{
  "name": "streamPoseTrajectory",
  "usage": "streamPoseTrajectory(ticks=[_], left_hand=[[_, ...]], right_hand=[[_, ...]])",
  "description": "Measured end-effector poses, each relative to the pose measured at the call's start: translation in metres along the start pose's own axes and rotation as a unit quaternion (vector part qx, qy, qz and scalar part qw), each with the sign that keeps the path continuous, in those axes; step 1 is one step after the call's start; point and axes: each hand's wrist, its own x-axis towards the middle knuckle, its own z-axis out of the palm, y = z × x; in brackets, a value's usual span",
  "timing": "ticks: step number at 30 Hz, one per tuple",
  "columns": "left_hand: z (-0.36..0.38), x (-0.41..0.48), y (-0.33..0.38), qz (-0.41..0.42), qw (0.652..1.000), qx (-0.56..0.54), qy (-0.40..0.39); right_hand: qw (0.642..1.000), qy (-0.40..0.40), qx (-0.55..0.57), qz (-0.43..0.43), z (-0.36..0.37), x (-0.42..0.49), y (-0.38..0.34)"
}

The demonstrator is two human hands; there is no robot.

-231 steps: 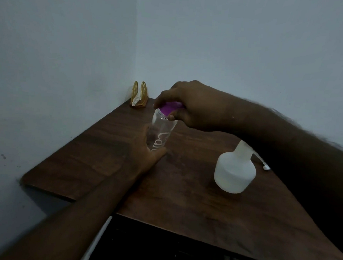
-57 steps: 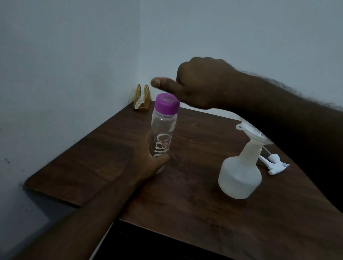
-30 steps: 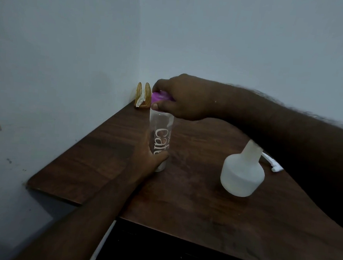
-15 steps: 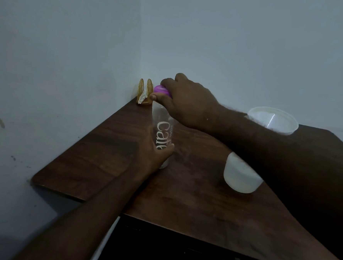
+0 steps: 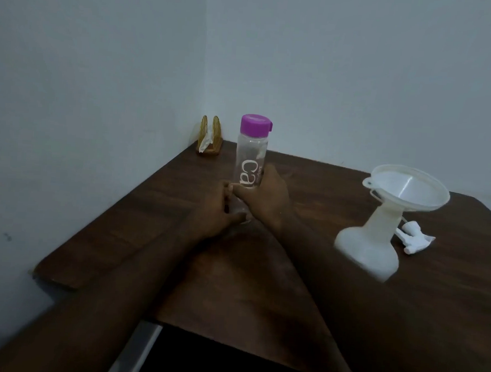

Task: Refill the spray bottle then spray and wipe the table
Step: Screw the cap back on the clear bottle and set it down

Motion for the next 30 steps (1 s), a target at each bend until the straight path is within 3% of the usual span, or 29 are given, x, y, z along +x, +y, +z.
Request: streamPoseTrajectory(ticks=[4, 9, 15, 30], left_hand=[[-0.001, 0.045, -0.01, -0.017, 0.998, 0.006, 0.054], [0.006, 0.093, -0.02, 0.02, 0.992, 0.024, 0.121], [0.013, 0.128, -0.033, 0.043, 0.992, 0.025, 0.117], [0.017, 0.157, -0.036, 0.051, 0.995, -0.012, 0.088]], right_hand=[[0.997, 0.071, 0.012, 0.041, 0.023, 0.048, 0.011], [0.989, 0.132, -0.002, 0.06, 0.051, 0.12, 0.034], [0.981, 0.155, 0.009, 0.121, 0.071, 0.198, 0.07], [0.977, 0.151, -0.067, 0.134, 0.082, 0.284, 0.115]])
